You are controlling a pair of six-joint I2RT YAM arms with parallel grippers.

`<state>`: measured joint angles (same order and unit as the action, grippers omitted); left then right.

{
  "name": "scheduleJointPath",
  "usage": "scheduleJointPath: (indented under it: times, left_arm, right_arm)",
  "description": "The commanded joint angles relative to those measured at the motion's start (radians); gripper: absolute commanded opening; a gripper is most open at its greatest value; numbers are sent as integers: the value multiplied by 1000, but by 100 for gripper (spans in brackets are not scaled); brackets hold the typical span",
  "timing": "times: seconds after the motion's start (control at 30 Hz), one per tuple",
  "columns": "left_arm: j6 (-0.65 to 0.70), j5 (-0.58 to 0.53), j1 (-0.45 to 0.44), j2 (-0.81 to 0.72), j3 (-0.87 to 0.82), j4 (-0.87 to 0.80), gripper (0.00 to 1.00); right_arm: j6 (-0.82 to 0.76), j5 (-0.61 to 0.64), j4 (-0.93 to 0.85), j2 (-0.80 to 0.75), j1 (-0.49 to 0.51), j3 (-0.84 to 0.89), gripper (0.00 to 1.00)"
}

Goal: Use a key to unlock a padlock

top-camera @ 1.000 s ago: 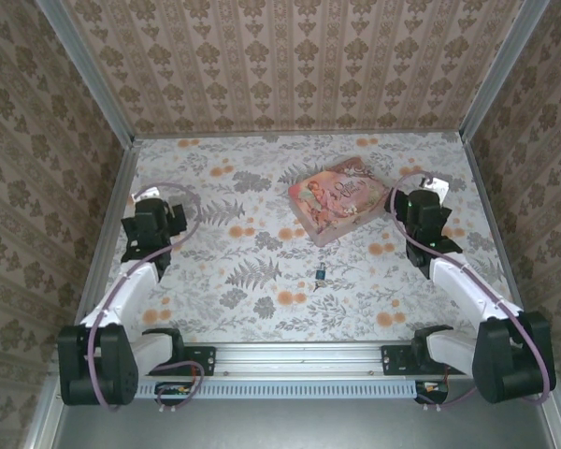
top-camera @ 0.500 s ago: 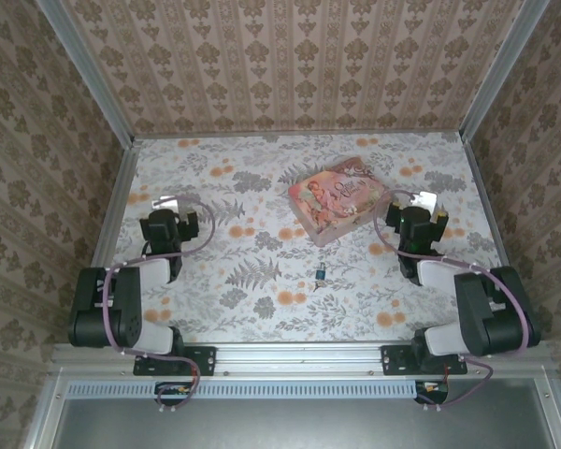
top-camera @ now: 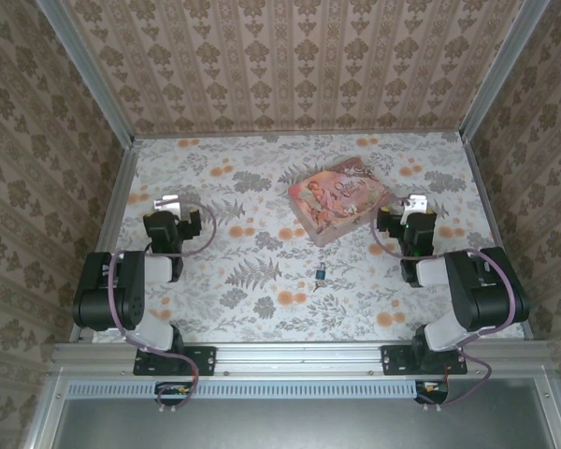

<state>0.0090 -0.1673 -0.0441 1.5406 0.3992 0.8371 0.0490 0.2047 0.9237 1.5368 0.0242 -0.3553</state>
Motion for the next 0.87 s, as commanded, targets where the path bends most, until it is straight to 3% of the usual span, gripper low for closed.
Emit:
scheduleJointPath:
  times: [0.0,0.6,0.83]
  left_arm:
    - [10,20,9,-1,1,30,100]
    - [16,20,8,-4,-5,41,100]
    - [16,17,7,-5,-9,46,100]
  right_arm:
    - [28,-67,-21,-1,-18,-31,100]
    - [12,-54,-9,-4,-4,-25,100]
    - [-9,-110,-41,-2,-6,-41,100]
